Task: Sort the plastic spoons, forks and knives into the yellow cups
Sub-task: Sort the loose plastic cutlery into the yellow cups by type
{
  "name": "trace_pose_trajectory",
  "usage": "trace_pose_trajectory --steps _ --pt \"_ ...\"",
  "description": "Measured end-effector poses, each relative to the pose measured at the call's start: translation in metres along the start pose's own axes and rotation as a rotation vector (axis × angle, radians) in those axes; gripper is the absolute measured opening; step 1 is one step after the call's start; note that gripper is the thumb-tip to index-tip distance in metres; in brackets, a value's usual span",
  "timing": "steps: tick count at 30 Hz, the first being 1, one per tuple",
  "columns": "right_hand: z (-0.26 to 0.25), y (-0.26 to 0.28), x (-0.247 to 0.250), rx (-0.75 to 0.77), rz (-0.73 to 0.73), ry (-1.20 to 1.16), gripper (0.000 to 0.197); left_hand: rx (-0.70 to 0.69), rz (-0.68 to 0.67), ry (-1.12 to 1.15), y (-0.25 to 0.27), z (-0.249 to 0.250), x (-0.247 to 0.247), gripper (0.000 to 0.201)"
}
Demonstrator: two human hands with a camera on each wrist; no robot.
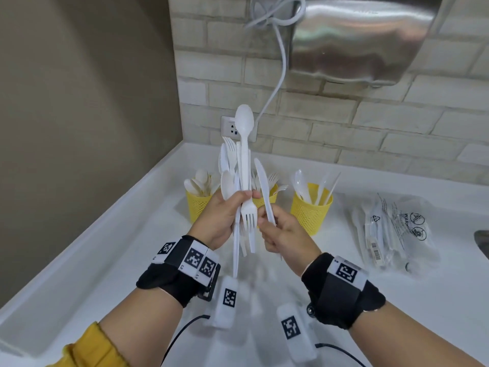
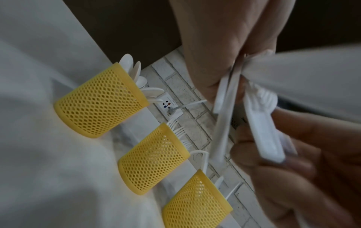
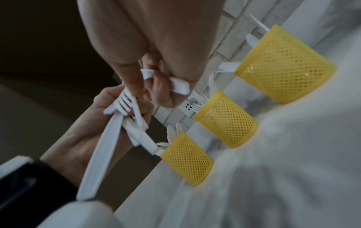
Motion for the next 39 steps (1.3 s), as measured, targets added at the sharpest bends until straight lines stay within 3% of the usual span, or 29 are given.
trace_pose_trajectory --steps 3,6,10,14,18,21,24,27,30,32,39 --pt "0.002 0.004 -0.002 -0.006 -0.044 -0.076 0.008 -0.014 0.022 0.042 -0.002 0.002 0.000 0.022" --pt "-0.001 0.004 -0.002 0.018 -0.069 0.002 0.022 -0.042 0.050 0.083 -0.003 0.003 0.000 0.021" --pt "-0.004 0.002 -0.002 -0.029 -0.018 0.111 0.014 -0.047 0.097 0.114 -0.005 0.002 -0.004 0.021" --pt "-0.005 -0.002 0.002 -0.118 0.033 0.132 0.014 -0.071 0.070 0.087 -0.005 0.002 -0.009 0.034" --pt "-0.010 -0.002 0.002 0.049 0.080 0.234 0.006 -0.056 0.079 0.060 -0.005 0.002 -0.007 0.028" --pt "-0.011 -0.003 0.004 0.179 0.132 0.394 0.016 -0.056 0.114 0.063 -0.007 0.002 -0.002 0.025" --pt "-0.016 -0.006 0.010 0.154 0.165 0.273 0.017 -0.057 0.106 0.057 -0.007 0.002 0.001 0.027" --pt "-0.029 -0.017 0.019 0.106 0.260 0.098 0.014 -0.018 -0.008 0.027 -0.002 -0.001 -0.004 0.018" --pt "-0.042 -0.030 0.024 0.081 0.319 0.111 0.015 0.047 -0.120 -0.043 0.003 -0.007 -0.010 0.008" --pt "-0.047 -0.035 0.025 0.083 0.318 0.138 0.019 0.065 -0.158 -0.063 0.005 -0.011 -0.013 0.012" --pt "-0.039 -0.025 0.020 0.036 0.198 0.164 0.031 0.005 -0.043 0.019 0.003 -0.011 -0.009 0.019"
Point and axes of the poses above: each hand's wrist, its own y-axis away from the middle knuckle, its own x-axis out of the back of the hand, z = x × y, the point moved 2 cm from there along -y, towards the middle knuckle, and after that the axes turned 9 degrees about y, right-handed, at the moved point
